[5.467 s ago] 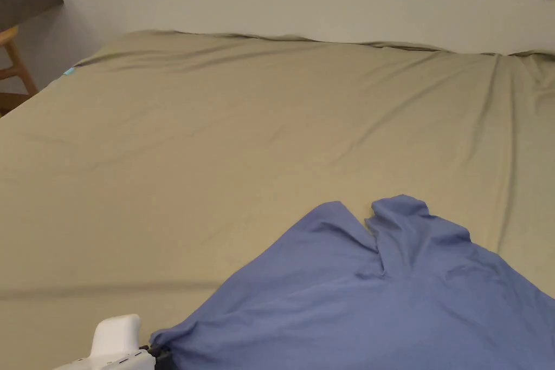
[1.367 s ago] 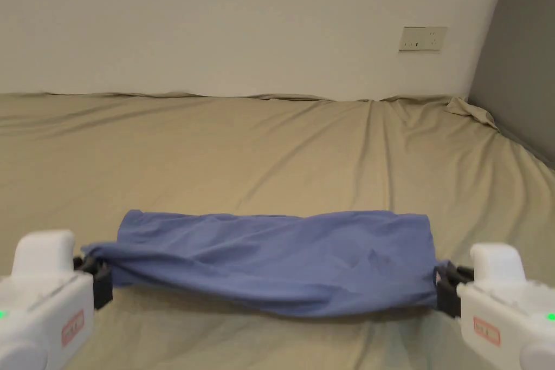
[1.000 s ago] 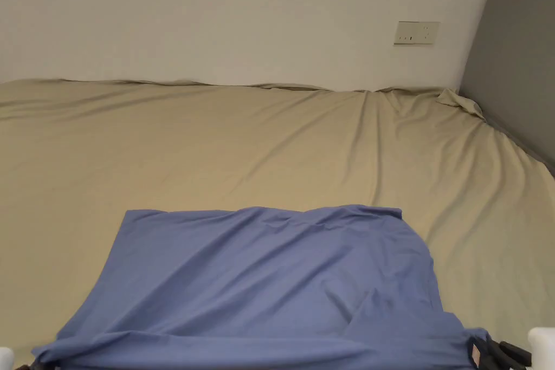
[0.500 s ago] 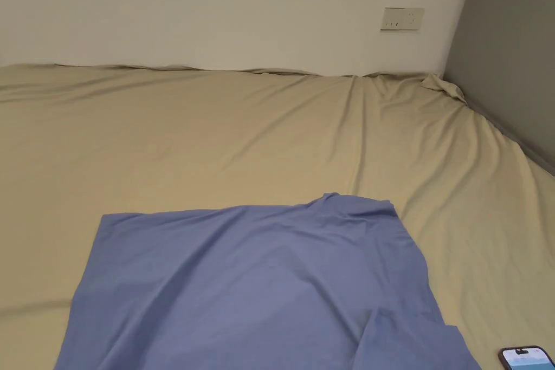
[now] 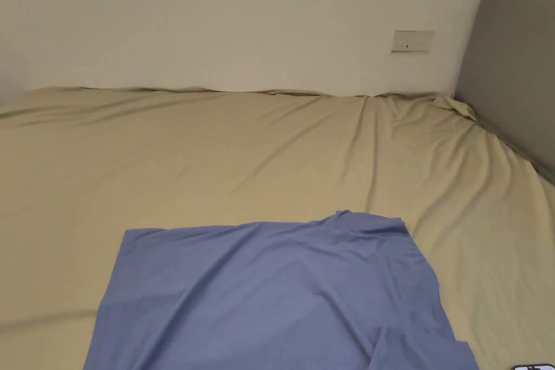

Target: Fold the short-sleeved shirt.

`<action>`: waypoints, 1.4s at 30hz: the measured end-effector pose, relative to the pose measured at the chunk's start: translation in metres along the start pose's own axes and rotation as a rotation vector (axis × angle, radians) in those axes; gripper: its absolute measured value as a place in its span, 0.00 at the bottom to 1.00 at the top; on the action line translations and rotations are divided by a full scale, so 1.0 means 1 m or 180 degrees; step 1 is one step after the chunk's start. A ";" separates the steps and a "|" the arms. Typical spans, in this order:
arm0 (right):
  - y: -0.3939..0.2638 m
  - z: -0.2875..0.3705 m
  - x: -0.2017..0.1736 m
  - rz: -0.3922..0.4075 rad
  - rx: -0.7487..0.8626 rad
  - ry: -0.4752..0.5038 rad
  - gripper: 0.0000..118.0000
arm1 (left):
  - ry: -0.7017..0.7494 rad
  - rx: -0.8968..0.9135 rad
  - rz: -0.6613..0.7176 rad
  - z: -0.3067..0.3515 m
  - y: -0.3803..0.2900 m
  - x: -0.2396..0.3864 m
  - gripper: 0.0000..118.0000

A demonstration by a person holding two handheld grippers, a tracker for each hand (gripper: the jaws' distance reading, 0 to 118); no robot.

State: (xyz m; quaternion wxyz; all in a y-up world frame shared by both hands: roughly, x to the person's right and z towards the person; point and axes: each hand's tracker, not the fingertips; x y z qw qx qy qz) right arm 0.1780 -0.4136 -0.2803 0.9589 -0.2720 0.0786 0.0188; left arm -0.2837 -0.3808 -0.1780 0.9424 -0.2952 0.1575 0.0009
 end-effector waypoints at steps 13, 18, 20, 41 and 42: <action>-0.011 -0.010 -0.007 0.0047 -0.0201 0.0076 0.02 | -0.0463 -0.0768 0.0234 -0.069 -0.034 -0.003 0.76; -0.012 -0.023 -0.017 0.0100 -0.0382 0.0113 0.02 | -0.0362 -0.1235 0.0190 -0.144 -0.060 -0.009 0.76; -0.014 -0.030 -0.022 0.0135 -0.0458 0.0125 0.02 | -0.0406 -0.1326 0.0183 -0.164 -0.069 -0.009 0.76; -0.036 -0.085 0.009 -0.0225 -0.1219 0.0251 1.00 | -0.0478 -0.1240 0.0208 -0.161 -0.063 -0.003 0.08; -0.040 -0.095 0.019 -0.0252 -0.1388 0.0155 1.00 | -0.0479 -0.1245 0.0217 -0.161 -0.064 -0.003 0.08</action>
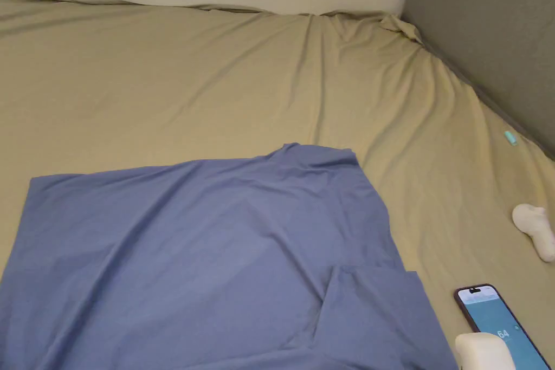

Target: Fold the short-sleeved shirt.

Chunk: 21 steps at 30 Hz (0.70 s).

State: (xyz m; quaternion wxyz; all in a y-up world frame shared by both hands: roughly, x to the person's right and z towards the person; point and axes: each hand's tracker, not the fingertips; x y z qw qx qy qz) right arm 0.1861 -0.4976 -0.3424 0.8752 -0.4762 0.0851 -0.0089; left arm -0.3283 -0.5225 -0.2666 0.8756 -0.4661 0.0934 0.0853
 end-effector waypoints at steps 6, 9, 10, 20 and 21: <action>0.005 -0.040 0.028 -0.0021 -0.0271 -0.0241 0.91 | 0.0062 -0.0050 -0.0031 -0.002 0.001 0.008 0.08; 0.010 -0.053 0.032 -0.0042 -0.0396 -0.0077 0.14 | 0.0070 -0.0084 -0.0022 -0.004 0.002 0.008 0.08; 0.010 -0.057 0.033 -0.0093 -0.0410 0.0017 0.13 | 0.0056 -0.0096 0.0003 -0.005 0.002 0.008 0.08; 0.021 -0.018 0.016 -0.0054 0.0175 -0.0040 0.11 | 0.0087 0.0081 -0.0004 0.023 0.022 0.023 0.08; 0.032 -0.011 0.015 -0.0045 0.0264 -0.0018 0.11 | 0.0040 0.0145 0.0003 0.030 0.033 0.024 0.08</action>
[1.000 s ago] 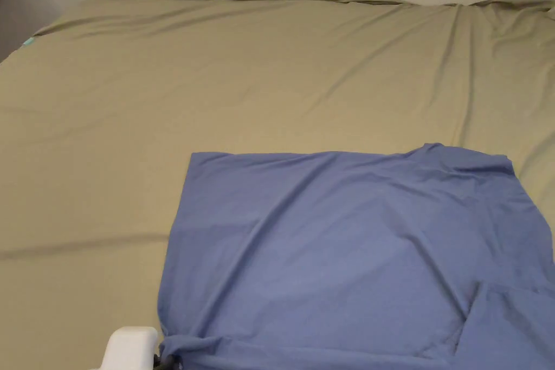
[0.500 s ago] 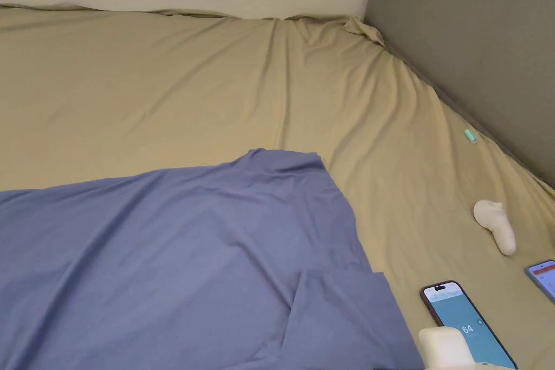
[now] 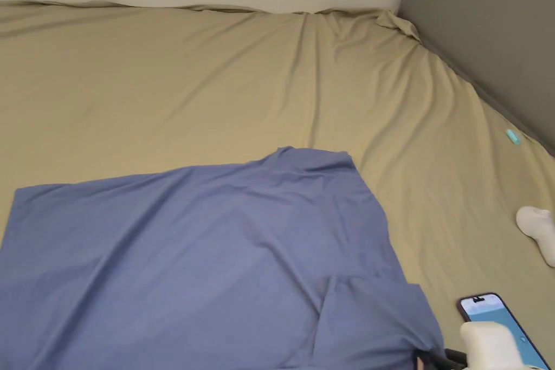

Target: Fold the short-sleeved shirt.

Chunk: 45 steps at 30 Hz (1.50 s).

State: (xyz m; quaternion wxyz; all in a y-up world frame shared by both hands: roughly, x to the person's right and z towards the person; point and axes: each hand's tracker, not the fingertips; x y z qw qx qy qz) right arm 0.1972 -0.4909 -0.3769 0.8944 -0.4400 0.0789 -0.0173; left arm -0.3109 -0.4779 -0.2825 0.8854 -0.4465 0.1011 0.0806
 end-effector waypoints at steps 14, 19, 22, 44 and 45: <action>0.162 -0.140 -0.023 0.0121 0.0140 -0.0025 0.11 | 0.0132 -0.0196 -0.0116 -0.140 0.172 0.004 0.08; 0.163 -0.186 -0.022 0.0098 -0.0085 -0.0070 0.11 | 0.0194 -0.0460 -0.0117 -0.187 0.168 -0.002 0.08; 0.157 -0.191 -0.022 0.0127 -0.0111 -0.0088 0.11 | 0.0150 -0.0413 -0.0047 -0.186 0.162 -0.006 0.08; 0.033 0.084 -0.060 0.0587 0.1432 0.0054 0.03 | 0.0471 0.1570 -0.0255 0.117 0.019 0.017 0.00; 0.024 0.091 -0.060 0.0535 0.1355 0.0070 0.03 | 0.0443 0.1595 -0.0218 0.125 0.010 0.019 0.00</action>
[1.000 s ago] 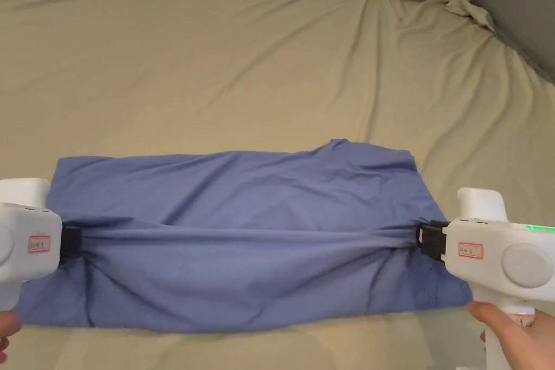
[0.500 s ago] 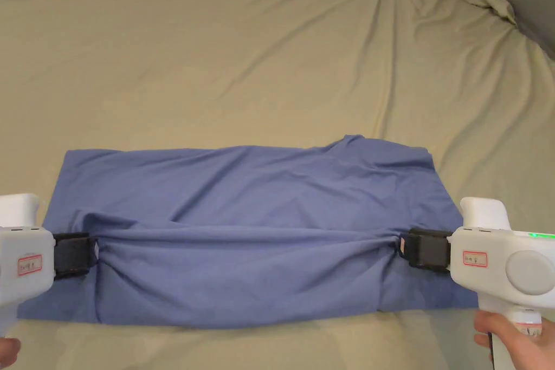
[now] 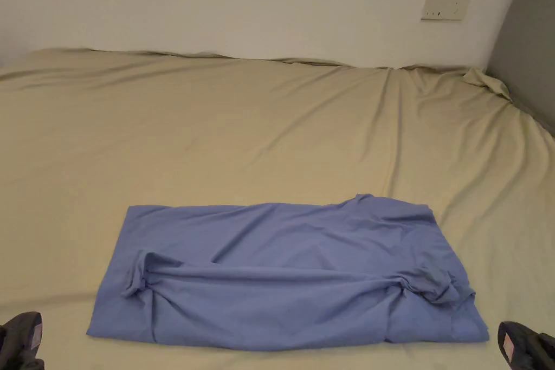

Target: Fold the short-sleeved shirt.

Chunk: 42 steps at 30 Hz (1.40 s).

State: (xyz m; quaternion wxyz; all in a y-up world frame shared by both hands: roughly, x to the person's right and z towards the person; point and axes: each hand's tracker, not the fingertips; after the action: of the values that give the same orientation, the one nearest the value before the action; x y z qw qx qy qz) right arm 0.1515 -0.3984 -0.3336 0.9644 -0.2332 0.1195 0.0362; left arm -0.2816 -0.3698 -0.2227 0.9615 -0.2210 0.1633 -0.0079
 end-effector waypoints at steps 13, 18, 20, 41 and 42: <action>-0.010 0.013 0.006 -0.0145 -0.0069 -0.0135 0.03 | -0.0304 -0.0202 -0.0041 -0.044 -0.007 -0.003 0.14; -0.007 -0.001 0.002 -0.0043 -0.0158 -0.0147 0.03 | -0.0518 -0.0940 0.0052 -0.154 -0.024 -0.008 0.80; -0.007 -0.007 0.000 -0.0008 -0.0213 -0.0168 0.03 | -0.0487 -0.1043 0.0071 -0.189 -0.036 -0.010 0.80; -0.019 -0.102 -0.010 0.0112 -0.0676 0.0010 0.52 | -0.0522 -0.1395 0.0319 -0.266 -0.074 -0.025 0.04; -0.015 -0.110 -0.003 -0.0031 -0.0777 0.0048 0.66 | -0.0510 -0.1391 0.0304 -0.264 -0.073 -0.025 0.04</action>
State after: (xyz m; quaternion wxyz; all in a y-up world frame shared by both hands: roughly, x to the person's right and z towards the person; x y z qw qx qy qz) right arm 0.1270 -0.4624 -0.4209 0.9281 -0.3496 0.1203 0.0441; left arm -0.3847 -0.5451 -0.4083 0.9000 -0.4157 0.0946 0.0907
